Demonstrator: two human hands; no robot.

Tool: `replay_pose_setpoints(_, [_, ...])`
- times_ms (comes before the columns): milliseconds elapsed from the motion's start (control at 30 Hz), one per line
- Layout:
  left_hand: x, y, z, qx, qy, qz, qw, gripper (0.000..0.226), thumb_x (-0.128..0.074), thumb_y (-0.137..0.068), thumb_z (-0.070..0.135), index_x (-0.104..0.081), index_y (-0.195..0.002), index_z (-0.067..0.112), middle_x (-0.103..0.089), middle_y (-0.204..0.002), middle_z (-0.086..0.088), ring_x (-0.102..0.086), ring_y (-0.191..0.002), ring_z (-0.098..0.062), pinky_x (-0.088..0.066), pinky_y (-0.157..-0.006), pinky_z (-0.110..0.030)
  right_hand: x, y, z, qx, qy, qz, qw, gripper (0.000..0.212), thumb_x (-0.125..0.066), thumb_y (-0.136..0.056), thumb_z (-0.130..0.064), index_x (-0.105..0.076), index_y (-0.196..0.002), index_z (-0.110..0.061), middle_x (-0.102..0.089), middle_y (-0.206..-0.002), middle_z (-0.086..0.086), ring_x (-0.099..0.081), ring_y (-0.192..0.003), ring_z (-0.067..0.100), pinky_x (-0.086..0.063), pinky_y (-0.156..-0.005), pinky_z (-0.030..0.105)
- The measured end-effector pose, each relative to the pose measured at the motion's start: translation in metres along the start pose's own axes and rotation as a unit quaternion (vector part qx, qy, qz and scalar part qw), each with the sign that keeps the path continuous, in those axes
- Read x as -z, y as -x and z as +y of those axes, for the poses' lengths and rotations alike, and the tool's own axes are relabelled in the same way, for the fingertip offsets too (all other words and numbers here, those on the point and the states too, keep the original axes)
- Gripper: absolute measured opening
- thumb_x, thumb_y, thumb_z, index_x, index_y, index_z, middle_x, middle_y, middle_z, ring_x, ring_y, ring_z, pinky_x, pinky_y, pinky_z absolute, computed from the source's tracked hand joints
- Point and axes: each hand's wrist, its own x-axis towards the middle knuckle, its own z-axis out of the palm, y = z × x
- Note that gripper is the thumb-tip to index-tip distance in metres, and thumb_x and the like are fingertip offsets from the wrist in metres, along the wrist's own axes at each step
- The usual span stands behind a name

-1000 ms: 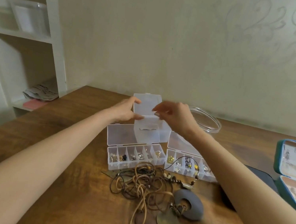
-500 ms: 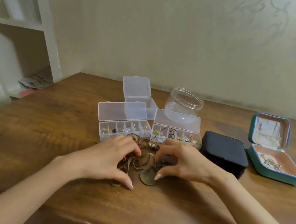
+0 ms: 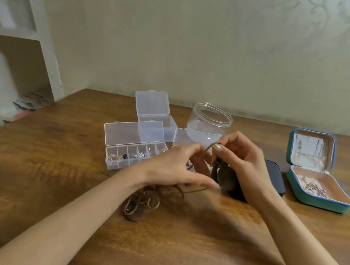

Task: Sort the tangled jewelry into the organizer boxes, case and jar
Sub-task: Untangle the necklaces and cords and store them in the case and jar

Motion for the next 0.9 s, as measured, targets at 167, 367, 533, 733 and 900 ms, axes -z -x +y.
replay_pose_setpoints(167, [0.0,-0.015,-0.012,-0.039,0.237,-0.054,0.969,0.004,-0.06,-0.086,0.013,-0.058,-0.087,0.01,-0.059,-0.062,0.005,-0.057,-0.052,-0.007,-0.05,-0.058,-0.018,0.013,-0.006,0.001,0.008,0.005,0.084,0.996,0.013,-0.061,-0.088,-0.006,-0.054,-0.08,-0.012,-0.061,-0.062,-0.003,-0.056,-0.058,0.01,-0.047,-0.058,0.019])
replay_pose_setpoints(367, [0.031,-0.014,-0.032,-0.025,0.344,-0.099,0.933,0.02,-0.055,-0.088,0.026,-0.063,-0.084,0.008,-0.06,-0.06,-0.005,-0.036,-0.033,-0.001,-0.024,-0.034,-0.009,0.03,-0.016,-0.006,0.007,-0.159,0.112,0.981,0.012,-0.051,-0.089,-0.009,-0.049,-0.079,-0.014,-0.057,-0.057,-0.002,-0.05,-0.05,0.008,-0.042,-0.049,0.017])
replay_pose_setpoints(533, [0.034,-0.002,-0.031,-0.032,0.255,-0.16,0.953,0.024,-0.051,-0.086,0.028,-0.069,-0.075,0.017,-0.061,-0.056,0.0,-0.053,-0.048,-0.008,-0.04,-0.05,-0.015,0.056,-0.017,-0.012,0.012,-0.305,0.077,0.949,0.025,-0.034,-0.097,-0.012,-0.043,-0.074,-0.02,-0.042,-0.054,-0.01,-0.034,-0.049,0.005,-0.032,-0.046,0.015])
replay_pose_setpoints(733, [0.03,0.0,-0.028,-0.063,0.361,-0.081,0.927,0.026,-0.047,-0.087,0.026,-0.066,-0.074,0.015,-0.067,-0.062,-0.004,-0.062,-0.049,-0.014,-0.05,-0.046,-0.021,0.038,-0.011,0.001,-0.048,-0.074,-0.024,0.996,0.011,-0.066,-0.079,-0.008,-0.06,-0.087,-0.012,-0.053,-0.055,0.0,-0.047,-0.046,0.009,-0.04,-0.044,0.016])
replay_pose_setpoints(900, [0.022,-0.006,-0.031,-0.079,0.415,-0.045,0.905,0.026,-0.042,-0.092,0.029,-0.055,-0.078,0.011,-0.07,-0.085,-0.024,-0.063,-0.047,-0.017,-0.047,-0.039,-0.021,0.01,0.001,0.007,-0.079,0.235,-0.192,0.95,0.012,-0.059,-0.092,-0.01,-0.064,-0.087,-0.02,-0.063,-0.062,-0.002,-0.058,-0.06,0.007,-0.046,-0.064,0.02])
